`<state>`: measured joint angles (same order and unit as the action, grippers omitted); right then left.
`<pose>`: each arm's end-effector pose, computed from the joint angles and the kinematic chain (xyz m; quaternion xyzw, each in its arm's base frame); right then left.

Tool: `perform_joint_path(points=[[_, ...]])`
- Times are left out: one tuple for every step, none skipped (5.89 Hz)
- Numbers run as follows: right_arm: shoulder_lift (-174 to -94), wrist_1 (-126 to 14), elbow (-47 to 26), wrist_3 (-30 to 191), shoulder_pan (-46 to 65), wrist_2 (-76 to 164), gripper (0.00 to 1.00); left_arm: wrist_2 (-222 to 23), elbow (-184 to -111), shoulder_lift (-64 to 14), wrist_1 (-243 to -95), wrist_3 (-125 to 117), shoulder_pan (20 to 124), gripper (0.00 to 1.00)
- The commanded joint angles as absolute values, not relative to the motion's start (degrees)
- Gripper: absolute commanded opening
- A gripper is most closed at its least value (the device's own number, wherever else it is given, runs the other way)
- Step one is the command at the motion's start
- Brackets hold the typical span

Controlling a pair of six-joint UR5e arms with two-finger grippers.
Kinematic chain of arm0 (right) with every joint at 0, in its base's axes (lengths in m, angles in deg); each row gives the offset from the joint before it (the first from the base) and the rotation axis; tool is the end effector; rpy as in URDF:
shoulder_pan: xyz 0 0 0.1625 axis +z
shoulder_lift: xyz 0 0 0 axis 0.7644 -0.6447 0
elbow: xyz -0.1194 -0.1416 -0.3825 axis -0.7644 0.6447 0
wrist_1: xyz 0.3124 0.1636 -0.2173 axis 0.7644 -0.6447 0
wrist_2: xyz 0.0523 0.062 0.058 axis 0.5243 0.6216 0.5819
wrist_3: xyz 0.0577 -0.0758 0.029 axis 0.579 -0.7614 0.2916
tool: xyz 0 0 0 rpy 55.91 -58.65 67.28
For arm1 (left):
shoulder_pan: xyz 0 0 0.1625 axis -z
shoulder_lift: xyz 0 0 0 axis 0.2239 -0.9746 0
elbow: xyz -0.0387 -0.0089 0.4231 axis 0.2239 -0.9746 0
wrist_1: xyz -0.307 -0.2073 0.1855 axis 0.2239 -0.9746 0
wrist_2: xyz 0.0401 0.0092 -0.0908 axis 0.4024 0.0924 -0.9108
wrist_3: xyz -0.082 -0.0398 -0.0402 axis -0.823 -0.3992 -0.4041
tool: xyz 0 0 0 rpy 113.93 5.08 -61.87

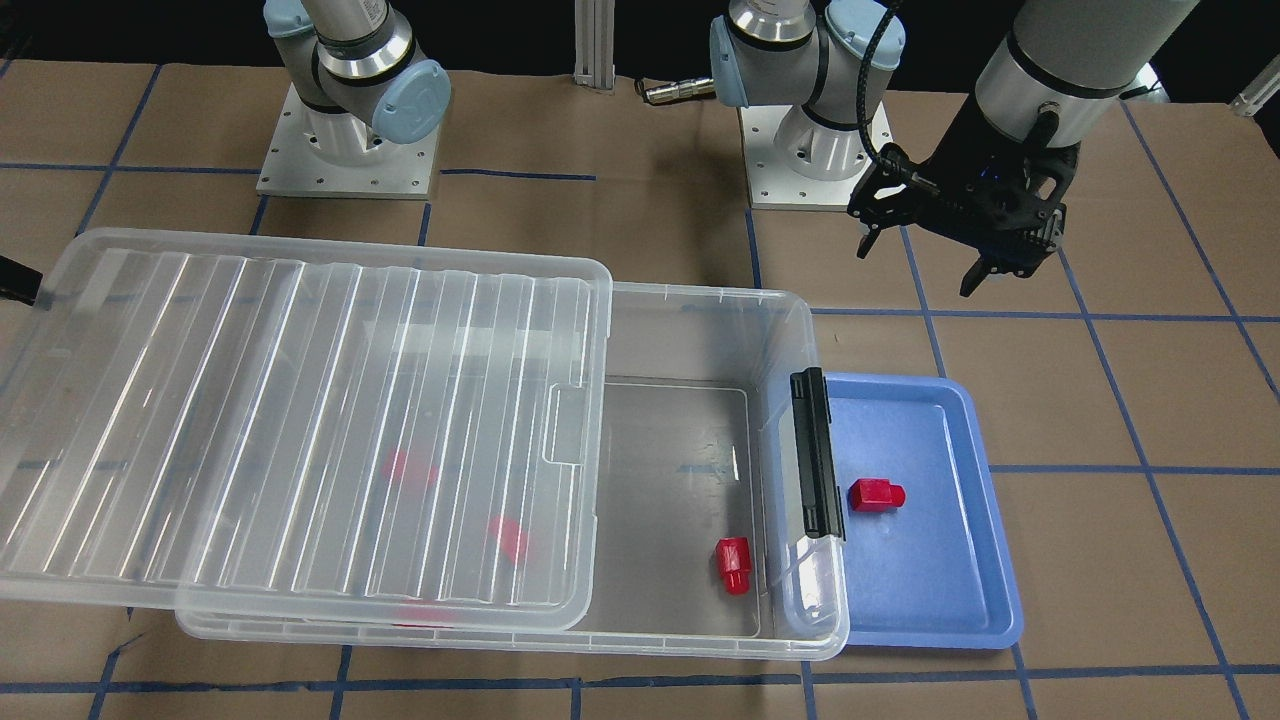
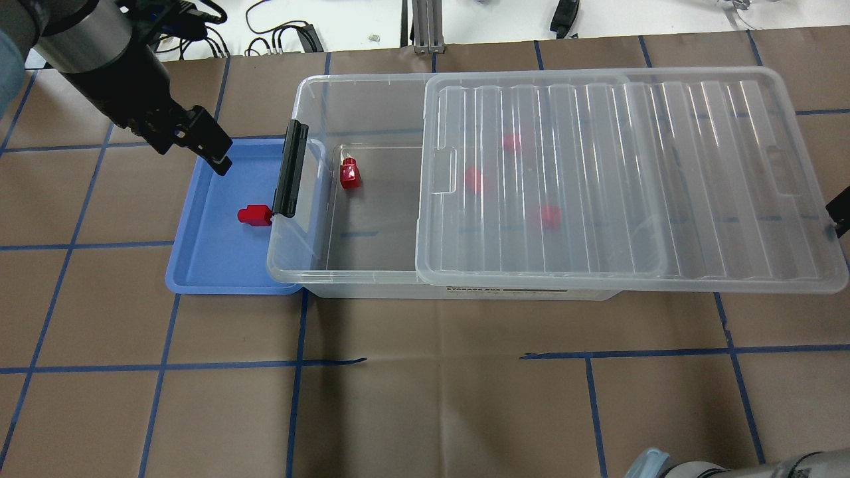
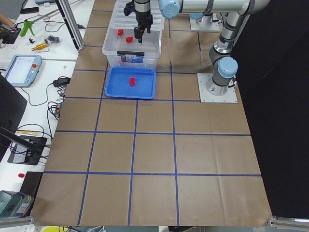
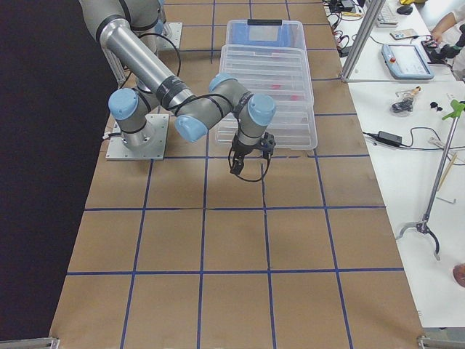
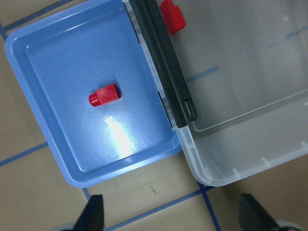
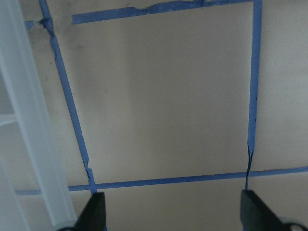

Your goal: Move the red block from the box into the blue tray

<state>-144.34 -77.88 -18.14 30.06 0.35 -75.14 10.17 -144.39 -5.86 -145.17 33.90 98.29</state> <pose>-0.2376 -0.4771 0.3293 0.0432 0.9926 0.1121 0.0176 -0.0958 -0.5030 0.4965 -0.1597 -0.9870 -0.0054 0.0161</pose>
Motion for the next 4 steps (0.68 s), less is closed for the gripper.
perform_joint_path(points=[[-144.67, -77.93, -18.18, 30.15, 2.43, -74.96, 1.0, 10.33, -144.31, -5.98, -144.98, 10.89, 102.21, 0.98], [-144.67, -78.02, -18.18, 32.23, 4.53, -74.96, 1.0, 10.41, -144.39, -5.72, -144.98, 9.38, 103.28, 0.98], [-144.84, -77.93, -18.18, 34.26, 6.2, -74.96, 1.0, 10.67, -144.48, -5.37, -145.06, 9.8, 103.2, 0.98], [-144.93, -77.84, -18.18, 34.28, 6.48, -74.88, 1.0, 10.68, -145.27, -5.02, -144.98, 13.89, 103.2, 0.98]])
